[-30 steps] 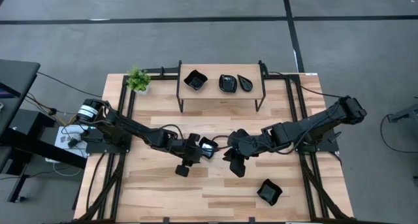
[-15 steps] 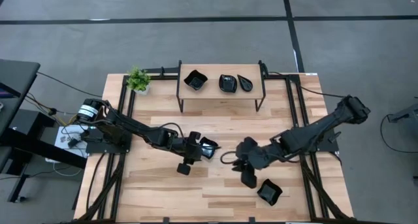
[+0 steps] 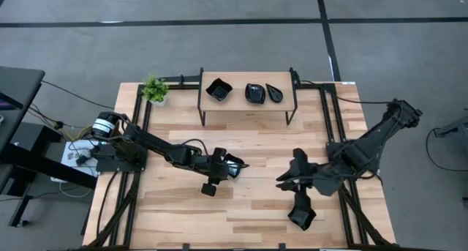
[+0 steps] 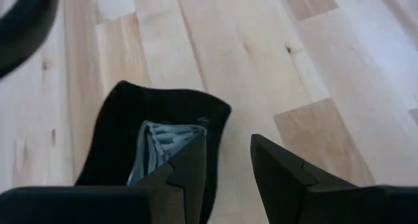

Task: Pick & Place Mini shaped plates
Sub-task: Stack the black wave square shaped plate on top of the black wave square shaped plate on the shelf

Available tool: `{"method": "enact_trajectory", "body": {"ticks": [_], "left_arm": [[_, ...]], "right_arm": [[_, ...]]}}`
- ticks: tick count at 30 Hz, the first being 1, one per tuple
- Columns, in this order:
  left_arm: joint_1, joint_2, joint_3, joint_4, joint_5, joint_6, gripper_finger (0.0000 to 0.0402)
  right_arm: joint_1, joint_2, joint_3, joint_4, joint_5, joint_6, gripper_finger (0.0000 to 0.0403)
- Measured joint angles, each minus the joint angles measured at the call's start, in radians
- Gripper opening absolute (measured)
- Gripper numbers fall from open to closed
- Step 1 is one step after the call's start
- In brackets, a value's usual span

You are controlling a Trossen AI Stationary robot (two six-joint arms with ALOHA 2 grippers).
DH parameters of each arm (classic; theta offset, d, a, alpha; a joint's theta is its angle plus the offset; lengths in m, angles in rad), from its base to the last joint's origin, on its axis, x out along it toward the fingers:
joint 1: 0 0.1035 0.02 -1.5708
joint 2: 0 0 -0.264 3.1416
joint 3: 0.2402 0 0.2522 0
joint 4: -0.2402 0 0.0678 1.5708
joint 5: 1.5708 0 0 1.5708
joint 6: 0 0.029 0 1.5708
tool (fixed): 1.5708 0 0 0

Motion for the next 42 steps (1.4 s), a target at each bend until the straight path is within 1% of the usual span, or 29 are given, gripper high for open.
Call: {"method": "enact_trajectory", "body": {"ticks": [7,19,26,32,42], "left_arm": [[0.028,-0.001,-0.011,-0.002,0.014,-0.011,0.0123],[0.029,-0.001,-0.011,-0.002,0.017,-0.027,0.0125],[0.021,-0.001,-0.012,-0.002,0.038,-0.053,0.0154],[0.018,-0.001,-0.045,0.009,0.038,-0.060,0.0174],[0.020,-0.001,-0.046,0.039,0.030,-0.023,0.0163]], "right_arm": [[0.041,-0.025,0.000,-0.003,0.064,0.000,0.0088],[0.045,-0.025,0.000,-0.021,0.064,0.000,0.0088],[0.045,-0.025,0.000,-0.020,0.063,0.000,0.0088],[0.040,-0.025,0.000,-0.021,0.063,0.000,0.0088],[0.040,-0.025,0.000,-0.021,0.063,0.000,0.0088]]}}
